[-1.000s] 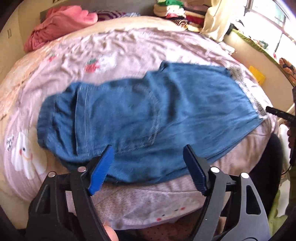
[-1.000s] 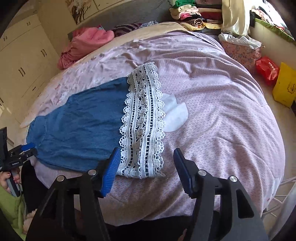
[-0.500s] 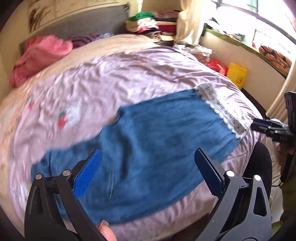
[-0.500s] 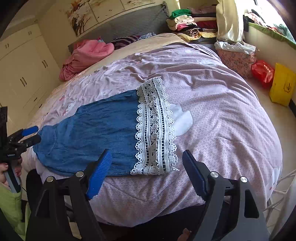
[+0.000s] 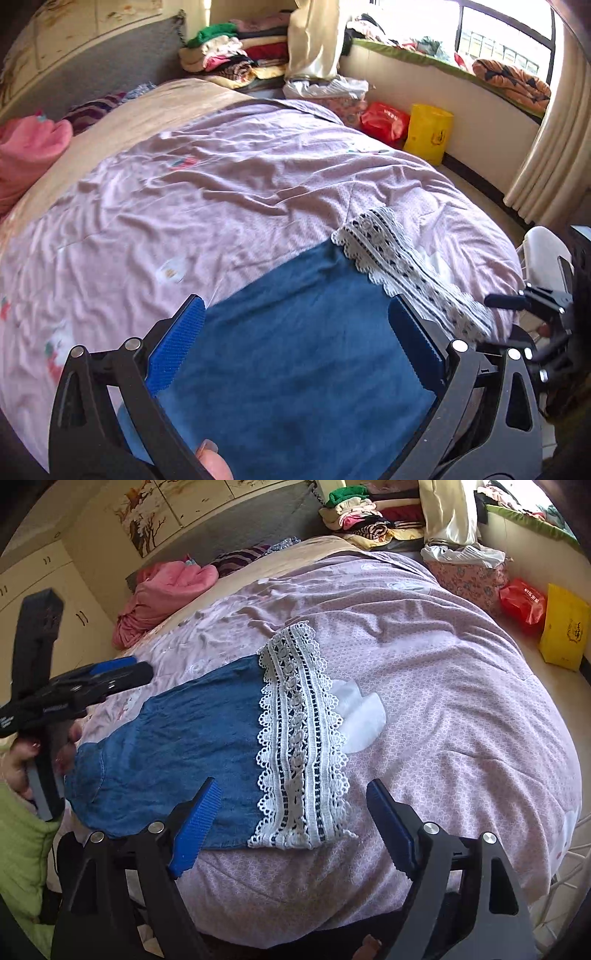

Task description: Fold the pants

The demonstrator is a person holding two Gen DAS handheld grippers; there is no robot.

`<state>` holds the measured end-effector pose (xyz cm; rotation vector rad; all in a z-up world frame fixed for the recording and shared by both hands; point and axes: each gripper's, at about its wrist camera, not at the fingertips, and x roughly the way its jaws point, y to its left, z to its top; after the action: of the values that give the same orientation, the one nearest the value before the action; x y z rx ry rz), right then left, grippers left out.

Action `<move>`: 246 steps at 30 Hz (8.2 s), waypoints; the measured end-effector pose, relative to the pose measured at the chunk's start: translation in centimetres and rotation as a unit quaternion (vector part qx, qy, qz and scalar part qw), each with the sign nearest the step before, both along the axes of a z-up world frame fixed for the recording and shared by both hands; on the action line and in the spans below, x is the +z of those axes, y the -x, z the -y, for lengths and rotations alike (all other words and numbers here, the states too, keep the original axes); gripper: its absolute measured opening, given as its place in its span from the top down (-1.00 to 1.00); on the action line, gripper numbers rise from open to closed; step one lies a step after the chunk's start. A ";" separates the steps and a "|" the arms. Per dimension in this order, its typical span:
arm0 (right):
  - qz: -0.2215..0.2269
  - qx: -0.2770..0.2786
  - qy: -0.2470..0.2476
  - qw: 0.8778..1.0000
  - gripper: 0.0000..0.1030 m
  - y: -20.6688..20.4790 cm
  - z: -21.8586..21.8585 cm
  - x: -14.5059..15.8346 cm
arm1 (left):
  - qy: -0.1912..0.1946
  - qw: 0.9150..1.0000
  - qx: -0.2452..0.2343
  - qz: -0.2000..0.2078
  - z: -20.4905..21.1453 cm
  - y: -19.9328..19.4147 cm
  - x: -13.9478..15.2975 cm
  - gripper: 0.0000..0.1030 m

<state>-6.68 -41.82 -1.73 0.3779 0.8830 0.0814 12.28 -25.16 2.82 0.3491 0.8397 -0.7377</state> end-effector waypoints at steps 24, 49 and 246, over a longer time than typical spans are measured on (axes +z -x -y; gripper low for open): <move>-0.020 0.021 -0.042 0.999 0.06 -3.2 -0.4 -3.4 | 0.002 0.980 -0.160 -0.122 9.8 -5.7 -7.0 -0.19; 0.109 0.173 0.039 0.978 0.67 -3.0 -14.5 7.4 | 0.209 0.970 -0.065 -0.106 -9.0 -5.1 0.3 0.55; 0.031 0.320 0.066 0.944 -0.39 -10.4 -30.0 6.4 | 0.138 0.892 0.411 -0.125 -37.8 13.9 -3.8 -0.81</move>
<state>3.74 -11.85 4.71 -0.0516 0.9149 0.6284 -1.66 12.64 -0.96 -0.3658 1.0021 -0.0900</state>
